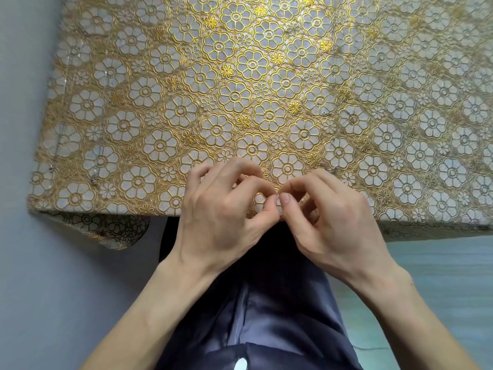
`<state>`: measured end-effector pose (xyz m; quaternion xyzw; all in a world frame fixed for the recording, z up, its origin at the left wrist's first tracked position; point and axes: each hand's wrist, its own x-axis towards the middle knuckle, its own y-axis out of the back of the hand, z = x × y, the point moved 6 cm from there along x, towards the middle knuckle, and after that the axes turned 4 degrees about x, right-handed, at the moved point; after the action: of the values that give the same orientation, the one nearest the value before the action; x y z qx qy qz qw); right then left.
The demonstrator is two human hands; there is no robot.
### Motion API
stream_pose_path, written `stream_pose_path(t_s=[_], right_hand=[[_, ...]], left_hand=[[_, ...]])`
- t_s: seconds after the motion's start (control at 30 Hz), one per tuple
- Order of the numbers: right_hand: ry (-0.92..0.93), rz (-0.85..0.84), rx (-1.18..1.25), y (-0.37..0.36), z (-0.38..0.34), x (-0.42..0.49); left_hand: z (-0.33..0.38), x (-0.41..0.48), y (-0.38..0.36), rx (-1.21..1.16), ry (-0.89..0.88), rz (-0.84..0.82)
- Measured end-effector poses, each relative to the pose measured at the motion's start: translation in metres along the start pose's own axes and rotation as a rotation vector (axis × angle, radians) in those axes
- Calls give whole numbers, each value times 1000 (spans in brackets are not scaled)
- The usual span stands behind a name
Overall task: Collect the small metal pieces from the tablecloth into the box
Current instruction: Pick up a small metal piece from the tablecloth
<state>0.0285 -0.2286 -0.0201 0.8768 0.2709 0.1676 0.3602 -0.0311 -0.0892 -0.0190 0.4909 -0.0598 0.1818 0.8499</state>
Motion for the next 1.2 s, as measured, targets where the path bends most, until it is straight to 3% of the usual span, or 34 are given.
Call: stream_pose_path(t_s=[0.17,0.67,1.2], right_hand=[[59,50,-3,8,-5,-2],[141,-56,-262,-2,-10,-2],[15,-22,36,-3,2,-5]], left_hand=[[1,-1,0,9,-6,-19],[4,5,-1,25,-81,-81],[-4,3,-4,-259,110,-104]])
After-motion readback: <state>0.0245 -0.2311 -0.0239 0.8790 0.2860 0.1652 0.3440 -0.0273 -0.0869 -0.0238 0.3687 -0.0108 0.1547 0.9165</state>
